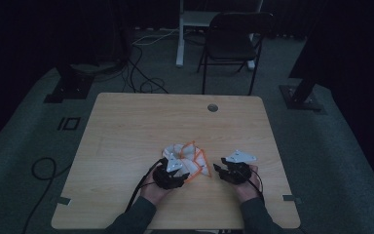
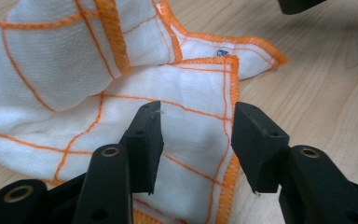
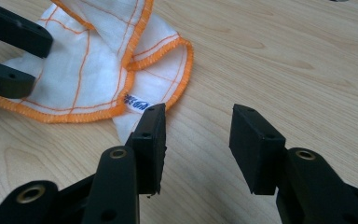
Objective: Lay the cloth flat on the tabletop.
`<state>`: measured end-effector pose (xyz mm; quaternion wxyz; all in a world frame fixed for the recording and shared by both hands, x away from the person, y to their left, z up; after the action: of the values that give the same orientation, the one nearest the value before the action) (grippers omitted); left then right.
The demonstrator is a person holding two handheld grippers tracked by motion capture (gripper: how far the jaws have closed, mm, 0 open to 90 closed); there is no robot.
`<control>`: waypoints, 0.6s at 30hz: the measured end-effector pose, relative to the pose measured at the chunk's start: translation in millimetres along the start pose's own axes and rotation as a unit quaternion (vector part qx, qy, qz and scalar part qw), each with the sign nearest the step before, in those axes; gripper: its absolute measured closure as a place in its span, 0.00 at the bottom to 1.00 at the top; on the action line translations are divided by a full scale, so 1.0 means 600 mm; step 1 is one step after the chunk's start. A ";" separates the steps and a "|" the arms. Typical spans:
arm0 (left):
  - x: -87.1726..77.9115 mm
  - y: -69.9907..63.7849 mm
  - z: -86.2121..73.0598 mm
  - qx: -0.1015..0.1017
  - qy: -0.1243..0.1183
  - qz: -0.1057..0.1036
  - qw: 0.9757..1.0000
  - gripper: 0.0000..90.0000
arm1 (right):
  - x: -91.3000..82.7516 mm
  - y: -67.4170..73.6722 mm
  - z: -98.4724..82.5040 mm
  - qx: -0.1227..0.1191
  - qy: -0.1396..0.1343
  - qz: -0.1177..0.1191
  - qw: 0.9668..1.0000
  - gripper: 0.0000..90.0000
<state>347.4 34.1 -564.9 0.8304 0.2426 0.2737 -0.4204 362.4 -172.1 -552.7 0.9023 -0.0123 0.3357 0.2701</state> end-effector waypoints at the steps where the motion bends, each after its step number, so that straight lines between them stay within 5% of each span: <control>1: 0.002 0.000 0.000 0.001 0.002 0.000 1.000 0.59 | 0.000 0.000 0.000 0.000 0.000 0.000 1.000 0.62; 6: 0.010 0.001 -0.003 0.006 0.010 0.006 1.000 0.61 | 0.002 0.001 0.001 0.001 0.001 0.002 1.000 0.62; 15: 0.011 0.017 -0.015 -0.011 0.019 0.025 0.999 0.96 | 0.010 0.012 0.015 -0.008 -0.002 0.009 1.000 0.61; 18: 0.008 0.019 -0.017 -0.014 0.017 0.023 0.999 1.00 | 0.013 0.015 0.019 -0.011 -0.003 0.011 1.000 0.61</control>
<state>357.0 43.6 -573.5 0.8386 0.2443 0.2881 -0.3926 369.6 -158.2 -547.5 0.8999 -0.0177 0.3305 0.2839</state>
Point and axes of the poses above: each handheld gripper's, and its own axes: x roughly forward along the jaws, z roughly out of its top, y roughly to its left, the point moved 6 cm from there along x, roughly forward along the jaws, and after that the axes turned 12 degrees about x, right-handed, at the moved point
